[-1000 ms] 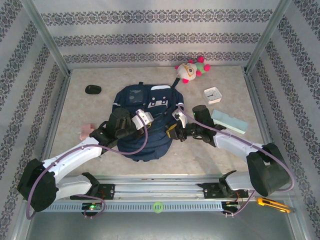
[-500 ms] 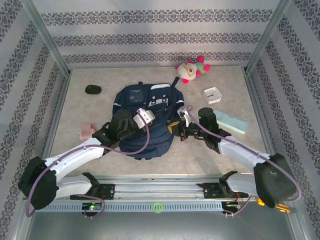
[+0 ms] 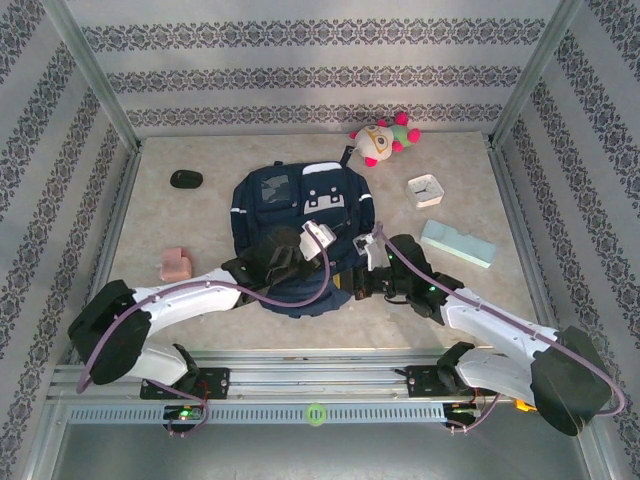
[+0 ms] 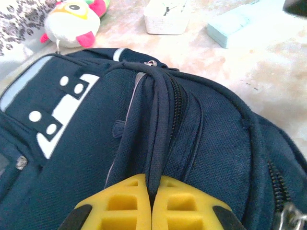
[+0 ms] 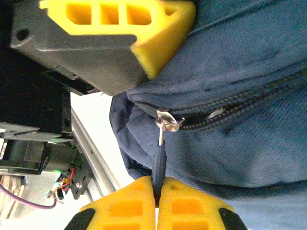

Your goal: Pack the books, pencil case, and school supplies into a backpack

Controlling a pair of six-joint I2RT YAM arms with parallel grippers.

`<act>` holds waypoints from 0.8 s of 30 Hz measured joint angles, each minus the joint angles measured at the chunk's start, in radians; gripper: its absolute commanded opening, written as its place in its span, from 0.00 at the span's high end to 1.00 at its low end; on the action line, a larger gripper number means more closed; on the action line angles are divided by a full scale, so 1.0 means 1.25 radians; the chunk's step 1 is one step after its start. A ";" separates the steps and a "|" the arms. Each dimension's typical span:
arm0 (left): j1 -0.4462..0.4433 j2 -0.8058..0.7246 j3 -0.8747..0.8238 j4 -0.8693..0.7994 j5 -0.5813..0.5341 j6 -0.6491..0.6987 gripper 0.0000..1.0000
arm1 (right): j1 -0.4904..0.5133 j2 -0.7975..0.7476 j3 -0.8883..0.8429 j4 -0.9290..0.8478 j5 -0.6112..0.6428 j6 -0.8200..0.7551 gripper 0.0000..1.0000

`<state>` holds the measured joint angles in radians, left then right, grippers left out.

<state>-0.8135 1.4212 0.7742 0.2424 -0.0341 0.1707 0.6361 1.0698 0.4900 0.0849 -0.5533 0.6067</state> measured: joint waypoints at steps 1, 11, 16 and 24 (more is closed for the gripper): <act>-0.005 0.008 0.002 0.005 -0.001 -0.012 1.00 | 0.002 0.000 -0.004 0.000 0.005 0.014 1.00; -0.014 0.064 0.036 0.031 0.018 -0.151 1.00 | -0.001 -0.001 -0.014 -0.006 0.055 0.082 1.00; -0.014 0.087 0.058 0.045 0.022 -0.210 1.00 | 0.048 0.012 -0.014 0.018 0.078 0.124 1.00; -0.015 0.103 0.077 0.065 0.043 -0.229 1.00 | 0.097 0.039 -0.014 0.046 0.125 0.180 0.64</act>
<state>-0.8318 1.5497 0.8707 0.3241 0.0193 -0.1162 0.7574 1.1191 0.4725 0.1429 -0.3973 0.8314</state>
